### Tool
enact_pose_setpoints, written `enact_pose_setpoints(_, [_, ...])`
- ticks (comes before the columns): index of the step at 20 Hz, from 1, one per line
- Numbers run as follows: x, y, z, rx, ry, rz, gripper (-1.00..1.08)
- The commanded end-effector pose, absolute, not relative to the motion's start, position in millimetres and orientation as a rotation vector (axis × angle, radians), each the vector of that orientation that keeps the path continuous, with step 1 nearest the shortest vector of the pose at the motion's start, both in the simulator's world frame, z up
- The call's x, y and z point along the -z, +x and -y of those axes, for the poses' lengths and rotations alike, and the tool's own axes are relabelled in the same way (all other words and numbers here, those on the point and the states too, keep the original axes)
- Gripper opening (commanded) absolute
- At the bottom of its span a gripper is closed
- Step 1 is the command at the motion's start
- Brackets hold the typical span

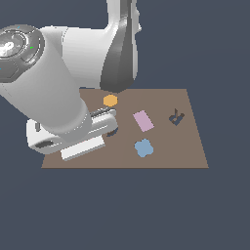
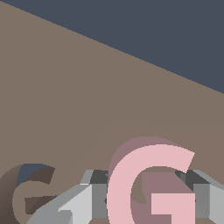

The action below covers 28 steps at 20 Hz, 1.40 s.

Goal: Insert a designated object into the corresponding slot on a board.

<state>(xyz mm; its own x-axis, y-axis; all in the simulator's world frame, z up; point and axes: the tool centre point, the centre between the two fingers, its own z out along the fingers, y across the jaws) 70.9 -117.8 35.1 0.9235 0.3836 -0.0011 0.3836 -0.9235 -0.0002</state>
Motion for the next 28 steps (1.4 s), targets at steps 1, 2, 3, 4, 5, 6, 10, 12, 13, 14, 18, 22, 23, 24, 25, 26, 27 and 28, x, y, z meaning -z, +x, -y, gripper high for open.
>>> enact_pose_setpoints(1, [-36, 62, 106, -0.001, -3.077, 0.635, -1.00])
enact_pose_setpoints(2, [-37, 58, 100, -0.001, -3.075, 0.644, -1.00])
enact_pose_setpoints(3, [-37, 54, 95, -0.001, -3.073, 0.652, -1.00])
enact_pose_setpoints(4, [-37, 50, 90, -0.001, -3.072, 0.660, -1.00])
enact_pose_setpoints(5, [-38, 47, 86, -0.001, -3.070, 0.668, -1.00])
enact_pose_setpoints(6, [-38, 43, 81, -0.001, -3.068, 0.676, -1.00])
enact_pose_setpoints(10, [-39, 31, 66, -0.001, -3.063, 0.702, -1.00])
enact_pose_setpoints(12, [-40, 26, 60, -0.001, -3.060, 0.711, -1.00])
enact_pose_setpoints(13, [-40, 24, 58, -0.001, -3.059, 0.716, -1.00])
enact_pose_setpoints(14, [-40, 23, 56, -0.001, -3.059, 0.719, -1.00])
enact_pose_setpoints(18, [-40, 18, 50, -0.001, -3.056, 0.728, -1.00])
enact_pose_setpoints(22, [-40, 19, 50, -0.001, -3.056, 0.729, -1.00])
enact_pose_setpoints(23, [-39, 19, 50, -0.001, -3.056, 0.729, -1.00])
enact_pose_setpoints(24, [-37, 19, 50, -0.002, -3.055, 0.728, -1.00])
enact_pose_setpoints(25, [-34, 18, 49, -0.003, -3.055, 0.728, -1.00])
enact_pose_setpoints(26, [-32, 18, 49, -0.004, -3.054, 0.727, -1.00])
enact_pose_setpoints(27, [-31, 18, 49, -0.004, -3.054, 0.727, -1.00])
enact_pose_setpoints(28, [-30, 18, 49, -0.004, -3.054, 0.727, -1.00])
